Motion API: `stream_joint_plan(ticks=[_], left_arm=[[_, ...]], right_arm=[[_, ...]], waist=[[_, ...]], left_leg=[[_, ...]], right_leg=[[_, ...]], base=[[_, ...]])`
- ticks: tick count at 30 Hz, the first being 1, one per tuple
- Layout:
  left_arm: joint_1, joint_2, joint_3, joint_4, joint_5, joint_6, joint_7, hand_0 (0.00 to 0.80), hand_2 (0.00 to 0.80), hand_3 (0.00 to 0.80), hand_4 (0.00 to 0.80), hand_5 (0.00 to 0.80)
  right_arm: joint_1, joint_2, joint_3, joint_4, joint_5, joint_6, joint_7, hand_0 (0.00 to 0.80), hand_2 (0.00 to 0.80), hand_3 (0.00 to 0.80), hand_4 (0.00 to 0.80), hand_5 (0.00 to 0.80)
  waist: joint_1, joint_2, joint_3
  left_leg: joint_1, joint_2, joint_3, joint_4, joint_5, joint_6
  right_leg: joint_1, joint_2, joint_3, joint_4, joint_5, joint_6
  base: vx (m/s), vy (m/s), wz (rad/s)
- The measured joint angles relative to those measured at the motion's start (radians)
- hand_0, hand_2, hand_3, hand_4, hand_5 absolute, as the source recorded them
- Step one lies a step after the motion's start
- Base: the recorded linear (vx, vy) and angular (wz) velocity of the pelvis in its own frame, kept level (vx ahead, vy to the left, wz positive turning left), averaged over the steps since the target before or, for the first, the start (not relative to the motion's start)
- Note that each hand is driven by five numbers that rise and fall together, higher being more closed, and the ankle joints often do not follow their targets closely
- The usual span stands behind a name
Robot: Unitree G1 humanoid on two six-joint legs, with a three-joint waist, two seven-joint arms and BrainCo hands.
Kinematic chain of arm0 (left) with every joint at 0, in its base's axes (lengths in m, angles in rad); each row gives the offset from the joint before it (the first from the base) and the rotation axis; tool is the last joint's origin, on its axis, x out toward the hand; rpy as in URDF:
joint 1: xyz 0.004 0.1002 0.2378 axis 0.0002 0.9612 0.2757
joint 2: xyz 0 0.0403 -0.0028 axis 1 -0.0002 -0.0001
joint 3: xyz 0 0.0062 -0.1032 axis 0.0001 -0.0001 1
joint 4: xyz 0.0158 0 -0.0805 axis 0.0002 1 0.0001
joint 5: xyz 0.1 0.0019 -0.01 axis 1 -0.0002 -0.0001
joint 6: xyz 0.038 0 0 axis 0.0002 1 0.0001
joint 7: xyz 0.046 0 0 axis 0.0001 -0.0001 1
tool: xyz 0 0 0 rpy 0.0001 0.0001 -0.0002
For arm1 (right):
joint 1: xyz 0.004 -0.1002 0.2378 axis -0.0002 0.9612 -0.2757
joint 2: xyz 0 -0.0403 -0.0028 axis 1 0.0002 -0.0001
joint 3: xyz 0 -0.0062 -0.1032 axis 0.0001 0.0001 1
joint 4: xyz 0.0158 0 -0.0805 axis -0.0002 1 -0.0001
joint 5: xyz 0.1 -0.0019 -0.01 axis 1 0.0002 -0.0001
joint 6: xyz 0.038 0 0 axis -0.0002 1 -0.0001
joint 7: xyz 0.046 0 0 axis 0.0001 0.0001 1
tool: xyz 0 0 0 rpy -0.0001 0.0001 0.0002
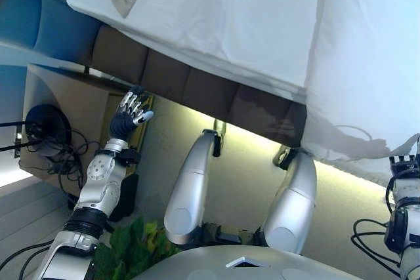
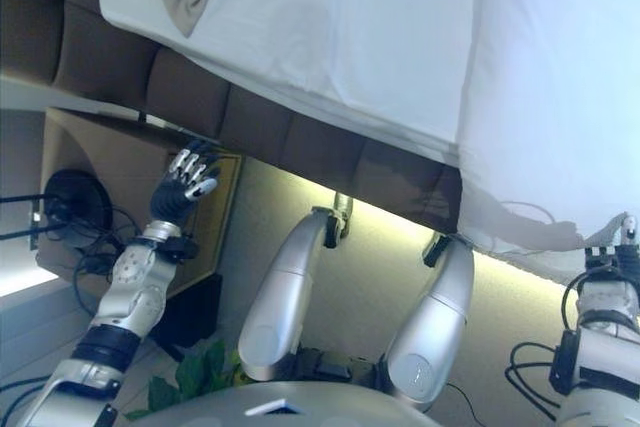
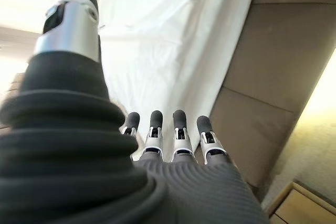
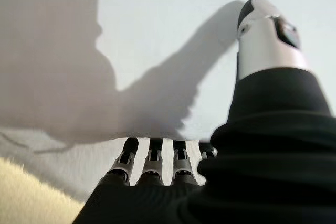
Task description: Make the bed neatly
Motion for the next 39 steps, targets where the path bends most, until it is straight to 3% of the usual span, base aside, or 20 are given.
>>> stream_joint_plan(ticks=[5,12,13,14,16,23,28,39], left_arm=[[-0.004,0.0,0.001,-0.027,-0.003,0.002,0.0,0.0,0.0,0.0,0.0,0.0],[-0.003,0.001,0.001,-0.034,-0.013,0.004,-0.006,0.0,0.0,0.0,0.0,0.0],[-0.003,0.001,0.001,-0.034,-0.014,0.004,-0.006,0.0,0.0,0.0,0.0,0.0],[-0.003,0.001,0.001,-0.034,-0.014,0.005,-0.006,0.0,0.0,0.0,0.0,0.0],[-0.003,0.001,0.0,-0.044,-0.014,0.021,-0.006,0.0,0.0,0.0,0.0,0.0],[-0.004,0.002,0.002,-0.063,-0.033,0.045,-0.014,0.0,0.0,0.0,0.0,0.0],[-0.006,0.004,0.033,-0.064,-0.036,0.054,-0.04,0.0,0.0,0.0,0.0,0.0],[-0.047,0.002,0.031,-0.064,-0.04,0.073,-0.037,0.0,0.0,0.0,0.0,0.0]], right_arm=[[-0.029,-0.041,0.001,0.008,0.0,0.016,-0.046,0.0,0.0,0.0,0.0,0.0],[-0.028,-0.044,0.001,0.012,0.0,0.016,-0.022,0.0,0.0,0.0,0.0,0.0],[-0.03,-0.044,0.001,0.012,-0.001,0.014,-0.014,0.041,0.041,0.041,0.041,0.041],[-0.031,-0.044,0.002,0.012,-0.003,0.013,-0.007,0.408,0.408,0.408,0.408,0.408],[-0.035,-0.046,0.005,0.012,-0.012,0.011,0.005,0.8,0.8,0.8,0.8,0.8],[-0.042,-0.05,0.016,0.01,-0.039,-0.011,0.041,0.8,0.8,0.8,0.8,0.8],[-0.043,-0.048,0.048,0.003,-0.08,-0.02,0.07,0.8,0.8,0.8,0.8,0.8],[-0.08,0.057,0.153,-0.032,-0.158,-0.053,0.08,0.8,0.8,0.8,0.8,0.8]], waist=[[0.015,0.027,0.002],[0.013,0.03,0.0],[0.013,0.03,0.0],[0.014,0.03,0.0],[0.013,0.03,0.0],[0.012,0.03,0.0],[0.014,0.032,-0.001],[0.02,0.037,-0.005]], left_leg=[[-0.016,-0.006,0.001,-0.001,0.003,0.006],[-0.014,-0.011,0.001,-0.018,0.009,0.001],[-0.013,-0.012,0.001,-0.024,0.012,0.001],[-0.012,-0.013,0.0,-0.027,0.014,0.001],[-0.01,-0.014,0.0,-0.035,0.018,-0.001],[0.007,-0.018,-0.003,-0.049,0.028,0.0],[0.063,-0.017,-0.007,-0.097,0.052,-0.008],[0.165,-0.021,-0.035,-0.188,0.094,-0.024]], right_leg=[[-0.015,-0.007,-0.002,0.0,0.003,0.003],[-0.018,-0.009,-0.002,-0.004,0.003,0.004],[-0.018,-0.01,-0.002,-0.005,0.003,0.004],[-0.018,-0.01,-0.002,-0.006,0.003,0.004],[-0.018,-0.011,-0.003,-0.008,0.003,0.004],[0.001,-0.015,-0.01,-0.008,0.004,0.005],[0.068,-0.025,-0.042,-0.034,0.004,0.005],[0.191,-0.031,-0.108,-0.091,0.004,0.003]], base=[[0.0,0.0,0.0],[0.0,0.002,0.02],[0.005,0.003,0.04],[0.01,0.0,0.03],[0.0,0.0,0.0],[0.022,-0.004,0.03],[0.029,-0.005,0.17],[0.021,0.036,0.11]])
